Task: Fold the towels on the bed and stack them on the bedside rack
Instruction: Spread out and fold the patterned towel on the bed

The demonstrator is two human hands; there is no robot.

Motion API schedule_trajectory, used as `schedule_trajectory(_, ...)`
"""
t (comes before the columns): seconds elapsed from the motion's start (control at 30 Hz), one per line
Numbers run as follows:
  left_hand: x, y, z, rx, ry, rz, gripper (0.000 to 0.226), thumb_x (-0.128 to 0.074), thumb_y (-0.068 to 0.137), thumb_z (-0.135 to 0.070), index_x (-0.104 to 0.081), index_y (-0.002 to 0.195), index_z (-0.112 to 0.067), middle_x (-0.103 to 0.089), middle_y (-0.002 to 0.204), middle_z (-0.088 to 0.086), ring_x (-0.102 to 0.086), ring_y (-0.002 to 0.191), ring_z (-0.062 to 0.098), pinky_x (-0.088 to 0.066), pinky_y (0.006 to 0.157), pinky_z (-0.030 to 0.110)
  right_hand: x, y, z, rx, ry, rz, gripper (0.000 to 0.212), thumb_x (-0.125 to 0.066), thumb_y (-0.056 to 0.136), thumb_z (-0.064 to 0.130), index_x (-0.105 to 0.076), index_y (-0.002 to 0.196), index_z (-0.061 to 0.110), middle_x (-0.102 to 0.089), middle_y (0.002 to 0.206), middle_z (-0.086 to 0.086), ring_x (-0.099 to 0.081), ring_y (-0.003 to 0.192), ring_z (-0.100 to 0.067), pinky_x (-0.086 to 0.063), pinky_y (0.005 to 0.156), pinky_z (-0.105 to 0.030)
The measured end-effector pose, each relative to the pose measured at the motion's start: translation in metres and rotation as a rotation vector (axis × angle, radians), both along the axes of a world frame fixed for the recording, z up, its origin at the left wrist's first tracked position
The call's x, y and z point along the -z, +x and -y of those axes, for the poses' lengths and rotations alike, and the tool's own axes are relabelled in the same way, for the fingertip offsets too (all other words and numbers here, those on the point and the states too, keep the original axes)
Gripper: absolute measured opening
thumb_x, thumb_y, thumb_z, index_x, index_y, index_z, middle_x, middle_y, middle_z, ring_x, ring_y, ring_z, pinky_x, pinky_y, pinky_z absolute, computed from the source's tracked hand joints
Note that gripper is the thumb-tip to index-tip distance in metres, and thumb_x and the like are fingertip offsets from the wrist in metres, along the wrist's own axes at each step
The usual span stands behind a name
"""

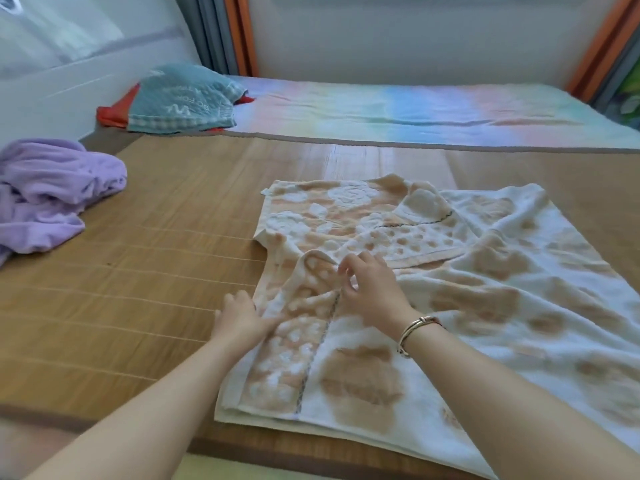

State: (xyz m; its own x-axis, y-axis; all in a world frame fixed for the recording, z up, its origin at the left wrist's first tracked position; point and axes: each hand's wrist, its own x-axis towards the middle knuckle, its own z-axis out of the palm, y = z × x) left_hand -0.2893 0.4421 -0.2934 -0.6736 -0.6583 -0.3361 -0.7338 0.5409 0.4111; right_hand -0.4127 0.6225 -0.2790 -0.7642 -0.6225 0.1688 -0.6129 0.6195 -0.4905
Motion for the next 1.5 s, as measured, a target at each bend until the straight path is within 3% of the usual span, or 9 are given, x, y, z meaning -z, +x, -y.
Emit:
schedule_trajectory(0.13, -0.004, 0.008, -0.002, -0.001, 0.069, 0.047, 0.036, -0.066, 0.083, -0.047, -0.054, 0.091, -0.014, -0.034, 0.138, 0.015, -0.04, 0.124, 0.035, -0.031, 0.11, 0.045, 0.006, 0.025, 0.001, -0.091, 0.035, 0.164, 0.009, -0.049, 0.09, 0.016, -0.057, 0.093, 0.018, -0.052, 0.093, 0.002, -0.051, 0.086, -0.017, -0.047, 0.08, -0.033)
schedule_trajectory(0.23, -0.003, 0.018, -0.003, -0.021, 0.145, 0.076, 0.033, -0.069, 0.082, -0.044, -0.054, 0.077, -0.016, -0.022, 0.148, 0.013, -0.032, 0.132, 0.04, -0.032, 0.11, 0.046, 0.007, 0.039, 0.0, -0.102, 0.103, 0.295, 0.013, -0.047, 0.092, 0.018, -0.058, 0.1, 0.016, -0.055, 0.099, 0.0, -0.055, 0.089, -0.017, -0.048, 0.078, -0.029)
schedule_trajectory(0.43, 0.006, 0.053, -0.001, -0.075, 0.172, 0.04, 0.048, -0.074, 0.079, -0.036, -0.059, 0.113, -0.006, -0.03, 0.148, 0.018, -0.052, 0.121, 0.031, -0.048, 0.095, 0.038, 0.007, 0.07, 0.005, -0.091, 0.16, 0.41, 0.026, -0.048, 0.091, 0.02, -0.057, 0.116, 0.018, -0.053, 0.113, 0.0, -0.053, 0.101, -0.015, -0.045, 0.083, -0.025)
schedule_trajectory(0.6, 0.011, 0.094, -0.003, -0.098, 0.16, 0.039, 0.044, -0.071, 0.082, -0.034, -0.06, 0.112, -0.005, -0.054, 0.132, 0.019, -0.062, 0.108, 0.028, -0.053, 0.079, 0.035, 0.005, 0.106, 0.004, -0.148, 0.195, 0.442, 0.031, -0.047, 0.088, 0.013, -0.055, 0.117, 0.019, -0.049, 0.111, 0.001, -0.05, 0.096, -0.012, -0.041, 0.079, -0.022)
schedule_trajectory(0.9, -0.004, 0.111, -0.012, -0.015, 0.021, 0.039, 0.033, -0.056, 0.086, -0.022, -0.054, 0.116, -0.008, -0.034, 0.141, 0.015, -0.027, 0.134, 0.038, -0.039, 0.101, 0.045, -0.014, 0.112, -0.01, 0.002, 0.009, 0.52, 0.026, -0.046, 0.095, 0.014, -0.053, 0.12, 0.015, -0.058, 0.114, -0.003, -0.058, 0.097, -0.015, -0.05, 0.072, -0.021)
schedule_trajectory(1.03, -0.03, 0.077, -0.018, 0.075, -0.003, -0.122, 0.03, -0.055, 0.089, -0.035, -0.046, 0.111, -0.018, -0.038, 0.122, 0.002, -0.028, 0.125, 0.028, -0.037, 0.091, 0.038, -0.036, 0.074, -0.029, 0.206, -0.193, 0.485, 0.023, -0.044, 0.094, 0.01, -0.054, 0.116, 0.012, -0.057, 0.109, -0.003, -0.054, 0.088, -0.012, -0.044, 0.065, -0.018)
schedule_trajectory(1.23, -0.041, -0.023, -0.031, 0.321, -0.041, -0.29, 0.03, -0.059, 0.087, -0.028, -0.052, 0.115, -0.023, -0.043, 0.135, -0.001, -0.027, 0.131, 0.026, -0.032, 0.098, 0.037, -0.036, -0.025, -0.054, 0.475, -0.313, 0.675, 0.029, -0.044, 0.094, 0.011, -0.051, 0.121, 0.007, -0.057, 0.107, -0.009, -0.059, 0.103, -0.024, -0.051, 0.091, -0.038)
schedule_trajectory(1.4, -0.015, -0.12, -0.064, 0.493, 0.036, -0.289, 0.027, -0.059, 0.087, -0.03, -0.057, 0.113, -0.024, -0.048, 0.127, -0.001, -0.034, 0.128, 0.022, -0.038, 0.099, 0.036, -0.013, -0.084, -0.058, 0.613, -0.372, 0.946, 0.019, -0.039, 0.097, 0.007, -0.045, 0.115, 0.006, -0.051, 0.107, -0.012, -0.066, 0.084, -0.026, -0.057, 0.06, -0.032)
schedule_trajectory(1.5, -0.004, -0.168, -0.096, 0.64, 0.027, -0.24, 0.04, -0.065, 0.082, -0.041, -0.055, 0.116, -0.023, -0.047, 0.126, -0.001, -0.039, 0.121, 0.021, -0.04, 0.098, 0.034, -0.009, -0.117, -0.071, 0.801, -0.53, 1.011, 0.027, -0.044, 0.095, 0.01, -0.038, 0.121, 0.014, -0.043, 0.118, -0.015, -0.062, 0.092, -0.032, -0.052, 0.056, -0.033)
